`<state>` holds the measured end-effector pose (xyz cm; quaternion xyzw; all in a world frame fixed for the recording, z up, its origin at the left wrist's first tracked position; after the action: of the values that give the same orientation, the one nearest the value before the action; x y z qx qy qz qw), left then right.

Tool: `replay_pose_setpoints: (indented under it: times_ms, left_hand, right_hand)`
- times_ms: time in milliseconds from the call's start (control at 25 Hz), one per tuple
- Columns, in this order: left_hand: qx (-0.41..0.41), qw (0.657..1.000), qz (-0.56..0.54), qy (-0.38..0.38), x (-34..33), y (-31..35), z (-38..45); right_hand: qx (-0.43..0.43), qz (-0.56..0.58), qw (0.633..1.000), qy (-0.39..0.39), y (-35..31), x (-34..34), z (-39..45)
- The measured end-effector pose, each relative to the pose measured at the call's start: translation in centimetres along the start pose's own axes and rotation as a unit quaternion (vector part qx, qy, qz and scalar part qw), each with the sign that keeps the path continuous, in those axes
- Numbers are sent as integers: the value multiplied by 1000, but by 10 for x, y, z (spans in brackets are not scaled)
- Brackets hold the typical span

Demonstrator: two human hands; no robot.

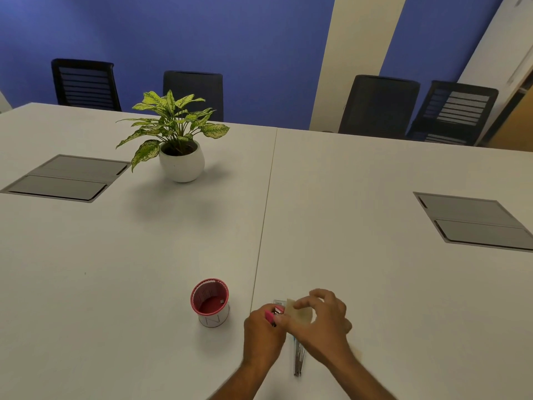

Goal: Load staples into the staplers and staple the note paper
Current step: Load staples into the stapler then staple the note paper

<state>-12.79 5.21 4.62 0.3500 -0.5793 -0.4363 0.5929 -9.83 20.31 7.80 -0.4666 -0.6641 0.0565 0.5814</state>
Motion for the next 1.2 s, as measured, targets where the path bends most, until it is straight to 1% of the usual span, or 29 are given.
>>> replay_pose_setpoints:
  times_ms: [40,80,160,240,320,440,480,520,640,720,800,880,960,1080,1200]
  left_hand:
    - [-9,1000,10,-8,-2,1,0]
    - [-19,1000,10,-16,-4,3,0]
    - [-32,999,3,-21,-7,5,-1]
    - [-34,999,8,-18,-7,5,-2]
    - [-37,999,13,-23,-8,4,0]
    - [-33,999,-14,-32,-11,2,1]
    - [-23,999,-28,-32,-11,-1,0]
    - [-11,999,-39,-31,-11,-5,0]
    - [30,997,-63,-25,-9,-22,-3]
    - [57,995,-85,-18,-8,-30,-4]
    - [59,995,-80,-18,-8,-33,-4]
    - [46,995,-81,-26,-9,-30,-3]
    - [45,993,-107,-28,-11,-26,-2]
    - [40,991,-128,-22,-11,-20,0]
    - [27,989,-144,-29,-14,-15,1]
  right_hand:
    - [5,-20,1000,-12,-2,-6,-2]
    - [4,-18,999,-34,-4,-11,-3]
    - [-2,13,997,-74,-5,-20,-5]
    - [-14,48,994,-92,-4,-24,-4]
    - [-21,100,991,-85,-3,-24,-2]
    - [-16,176,984,-27,-1,-12,-1]
    - [-18,215,976,-17,2,-7,0]
    - [-19,265,964,-23,5,-3,2]
    - [-14,404,912,-70,10,8,12]
    - [-26,457,887,-65,22,18,23]
    - [-54,494,865,-75,33,18,32]
    - [-106,494,856,-109,46,8,36]
    - [-145,442,873,-149,57,-5,34]
    - [-163,341,903,-202,67,-24,24]
    - [-169,297,907,-244,70,-40,14]
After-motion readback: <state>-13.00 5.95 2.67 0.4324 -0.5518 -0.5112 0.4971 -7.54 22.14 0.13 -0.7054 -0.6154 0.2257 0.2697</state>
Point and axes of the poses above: each hand's wrist, its own z-axis towards the middle knuckle, its own x-axis out of the back of the hand, y = z × x, the point moved 10 cm from there along z, towards the middle knuckle, and after that the axes turned 13 degrees about -x, right-handed, at the moved point
